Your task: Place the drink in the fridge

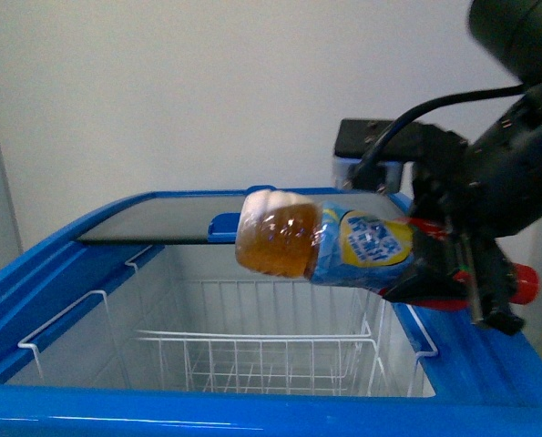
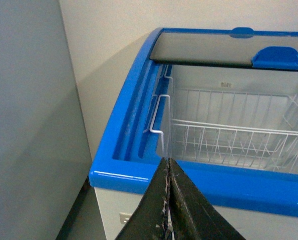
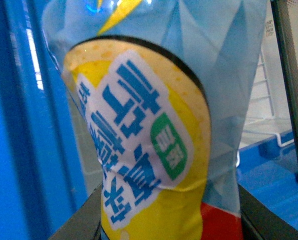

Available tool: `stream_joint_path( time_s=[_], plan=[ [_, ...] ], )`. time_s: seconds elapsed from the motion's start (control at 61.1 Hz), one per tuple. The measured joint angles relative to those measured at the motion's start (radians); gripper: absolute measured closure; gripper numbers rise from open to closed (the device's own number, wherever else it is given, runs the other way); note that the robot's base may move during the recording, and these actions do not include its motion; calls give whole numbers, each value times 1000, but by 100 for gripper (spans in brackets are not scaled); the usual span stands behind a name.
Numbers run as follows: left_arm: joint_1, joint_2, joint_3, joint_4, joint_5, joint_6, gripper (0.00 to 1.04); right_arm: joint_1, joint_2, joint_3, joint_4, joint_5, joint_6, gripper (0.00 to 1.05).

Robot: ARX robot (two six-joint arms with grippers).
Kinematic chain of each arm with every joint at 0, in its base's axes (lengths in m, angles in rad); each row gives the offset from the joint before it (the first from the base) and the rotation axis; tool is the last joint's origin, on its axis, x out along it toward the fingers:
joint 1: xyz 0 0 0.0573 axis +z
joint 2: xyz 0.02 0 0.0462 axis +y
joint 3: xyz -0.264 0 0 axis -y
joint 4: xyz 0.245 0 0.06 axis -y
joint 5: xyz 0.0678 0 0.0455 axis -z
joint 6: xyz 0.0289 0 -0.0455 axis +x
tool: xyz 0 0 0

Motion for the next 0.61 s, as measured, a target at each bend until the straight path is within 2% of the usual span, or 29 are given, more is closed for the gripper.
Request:
stream_joint_path(
  time_s=[0.311, 0.605],
  plan=[
    [0, -160, -79, -85, 0, 0, 102, 114, 249, 192, 10, 79, -108, 62],
    [0, -281, -114, -168, 0, 0, 102, 134, 463, 390, 0, 137, -126, 62]
  ],
)
